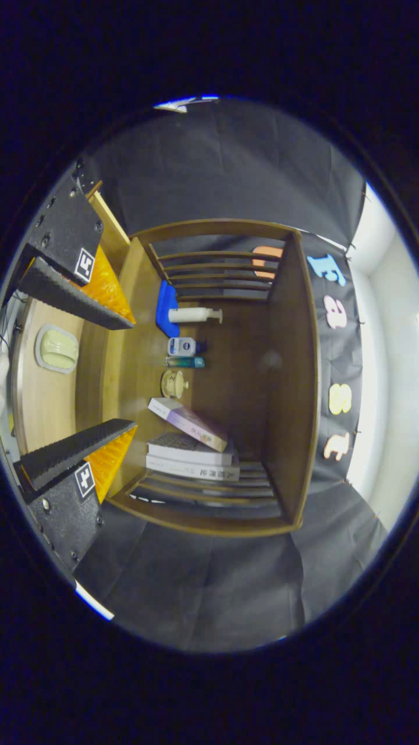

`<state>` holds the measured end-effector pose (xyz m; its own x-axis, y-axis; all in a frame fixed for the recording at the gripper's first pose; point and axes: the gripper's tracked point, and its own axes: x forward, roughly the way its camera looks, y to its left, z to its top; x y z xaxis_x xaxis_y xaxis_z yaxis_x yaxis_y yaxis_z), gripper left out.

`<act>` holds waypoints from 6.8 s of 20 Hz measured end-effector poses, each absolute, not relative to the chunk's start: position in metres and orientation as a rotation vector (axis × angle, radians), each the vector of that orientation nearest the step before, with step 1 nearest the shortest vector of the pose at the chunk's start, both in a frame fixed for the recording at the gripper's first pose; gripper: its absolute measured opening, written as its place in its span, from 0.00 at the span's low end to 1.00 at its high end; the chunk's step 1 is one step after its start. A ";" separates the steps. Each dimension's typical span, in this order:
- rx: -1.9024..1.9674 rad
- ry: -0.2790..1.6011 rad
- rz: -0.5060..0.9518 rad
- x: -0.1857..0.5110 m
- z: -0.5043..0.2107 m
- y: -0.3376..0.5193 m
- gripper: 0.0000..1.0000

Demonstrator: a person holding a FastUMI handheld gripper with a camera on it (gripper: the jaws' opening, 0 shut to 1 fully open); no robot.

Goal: Pull open the drawer, take out the items inside it, and place them on the countertop above the cabinet.

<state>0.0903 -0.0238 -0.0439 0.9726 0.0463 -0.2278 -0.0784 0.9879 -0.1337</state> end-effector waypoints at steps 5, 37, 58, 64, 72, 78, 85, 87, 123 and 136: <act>-0.165 0.444 0.161 0.123 -0.099 0.007 0.99; -0.070 1.130 0.127 0.120 -0.195 -0.013 0.21; 0.014 0.970 0.086 0.218 -0.075 -0.020 0.21; 0.065 1.031 0.100 0.263 -0.101 -0.002 0.21; 0.047 1.056 0.056 0.305 -0.115 -0.007 0.21; 0.083 1.027 0.086 0.312 -0.117 0.000 0.28; 0.170 0.930 0.136 0.298 -0.105 0.003 0.58; 0.179 0.868 0.124 0.297 -0.096 0.000 0.67; -0.014 0.021 0.000 -0.028 -0.066 0.005 1.00; 0.002 0.161 -0.075 -0.036 -0.221 -0.021 1.00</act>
<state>-0.0360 -0.0208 -0.2214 0.9842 -0.0745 -0.1606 0.0748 0.9972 -0.0037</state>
